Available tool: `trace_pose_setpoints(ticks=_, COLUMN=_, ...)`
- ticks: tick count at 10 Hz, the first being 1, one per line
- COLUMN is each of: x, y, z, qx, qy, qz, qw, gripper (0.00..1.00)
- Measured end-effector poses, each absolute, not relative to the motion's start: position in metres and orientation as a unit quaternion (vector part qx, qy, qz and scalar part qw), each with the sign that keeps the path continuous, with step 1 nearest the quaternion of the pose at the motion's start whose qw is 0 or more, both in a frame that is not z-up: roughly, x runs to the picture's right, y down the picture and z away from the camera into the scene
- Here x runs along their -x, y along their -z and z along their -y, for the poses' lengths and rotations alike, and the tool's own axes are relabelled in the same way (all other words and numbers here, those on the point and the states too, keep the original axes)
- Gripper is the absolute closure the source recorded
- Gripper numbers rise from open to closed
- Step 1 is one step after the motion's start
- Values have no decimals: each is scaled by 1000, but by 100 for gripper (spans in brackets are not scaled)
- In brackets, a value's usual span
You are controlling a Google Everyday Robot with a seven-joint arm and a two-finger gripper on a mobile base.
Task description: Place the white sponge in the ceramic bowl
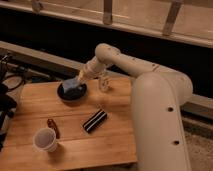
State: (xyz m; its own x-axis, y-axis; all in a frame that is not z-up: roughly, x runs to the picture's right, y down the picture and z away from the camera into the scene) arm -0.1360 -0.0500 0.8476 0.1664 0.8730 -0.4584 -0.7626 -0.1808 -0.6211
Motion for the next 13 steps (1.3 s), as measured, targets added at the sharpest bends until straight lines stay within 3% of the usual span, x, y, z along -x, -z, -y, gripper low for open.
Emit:
trace_pose_setpoints(ticks=2, x=139, y=-851, z=54, qx=423, qy=-639, qz=66, qw=639, gripper=62)
trace_pose_setpoints(ticks=5, x=141, y=-846, z=49, qx=423, qy=-639, qz=66, qw=640, gripper=39)
trace_pose_setpoints(ticks=13, x=153, y=-846, z=49, qx=427, qy=-631, qz=68, qw=644, gripper=38)
